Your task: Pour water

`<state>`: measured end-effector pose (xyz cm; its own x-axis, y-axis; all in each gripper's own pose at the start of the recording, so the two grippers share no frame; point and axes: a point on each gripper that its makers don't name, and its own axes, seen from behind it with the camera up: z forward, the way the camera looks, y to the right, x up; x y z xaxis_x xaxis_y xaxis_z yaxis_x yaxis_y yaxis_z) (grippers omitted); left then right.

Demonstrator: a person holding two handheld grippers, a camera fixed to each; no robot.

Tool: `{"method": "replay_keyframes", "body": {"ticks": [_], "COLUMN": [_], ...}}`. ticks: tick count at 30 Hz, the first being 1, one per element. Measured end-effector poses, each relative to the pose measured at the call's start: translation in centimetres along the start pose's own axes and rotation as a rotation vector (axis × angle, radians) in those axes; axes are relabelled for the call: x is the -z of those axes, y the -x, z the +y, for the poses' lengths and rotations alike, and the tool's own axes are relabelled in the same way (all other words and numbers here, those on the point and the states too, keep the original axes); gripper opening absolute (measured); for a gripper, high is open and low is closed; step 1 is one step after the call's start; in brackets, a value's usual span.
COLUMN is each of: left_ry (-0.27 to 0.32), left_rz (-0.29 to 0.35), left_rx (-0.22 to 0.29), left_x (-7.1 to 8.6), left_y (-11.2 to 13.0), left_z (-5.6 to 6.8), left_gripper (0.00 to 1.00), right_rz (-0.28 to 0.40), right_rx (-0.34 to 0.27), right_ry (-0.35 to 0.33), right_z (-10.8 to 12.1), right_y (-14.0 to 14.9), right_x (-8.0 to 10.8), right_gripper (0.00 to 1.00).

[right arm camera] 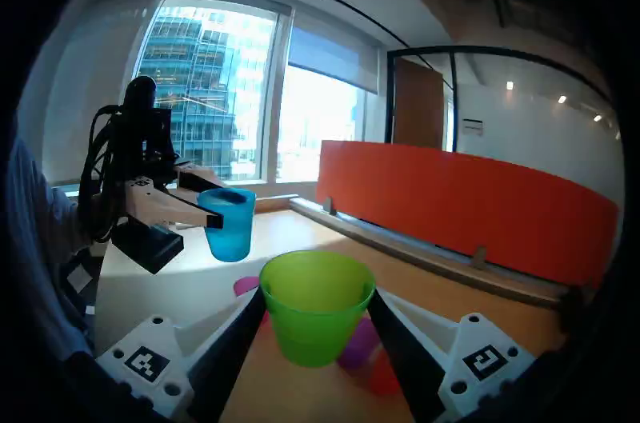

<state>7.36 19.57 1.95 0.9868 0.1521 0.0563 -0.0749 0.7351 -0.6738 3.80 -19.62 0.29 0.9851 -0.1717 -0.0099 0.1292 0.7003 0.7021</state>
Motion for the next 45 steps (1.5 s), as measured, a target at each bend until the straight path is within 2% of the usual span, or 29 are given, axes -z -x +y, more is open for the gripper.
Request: {"method": "replay_keyframes", "body": {"ticks": [14, 24, 41, 45], "left_ry": [-0.002, -0.009, -0.044, -0.056], "left_rz": [0.05, 0.092, 0.151, 0.161], "left_rx": [0.002, 0.002, -0.078, -0.111], "left_x": [0.6, 0.8, 1.1, 1.3], "left_y": [-1.9, -3.3, -6.1, -6.9], "left_z": [-0.1, -0.2, -1.2, -1.5], "left_gripper": [0.87, 0.87, 0.87, 0.87], "right_rz": [0.045, 0.054, 0.067, 0.068], "right_rx": [0.015, 0.019, 0.022, 0.024], "right_ry": [-0.013, -0.023, -0.079, -0.091], "right_z": [-0.6, -1.0, -3.0, -3.5], "right_y": [-2.6, -3.1, -3.3, -3.3], "right_x": [-0.3, -0.5, -1.3, -1.6], "right_gripper": [0.92, 0.92, 0.92, 0.92]}}
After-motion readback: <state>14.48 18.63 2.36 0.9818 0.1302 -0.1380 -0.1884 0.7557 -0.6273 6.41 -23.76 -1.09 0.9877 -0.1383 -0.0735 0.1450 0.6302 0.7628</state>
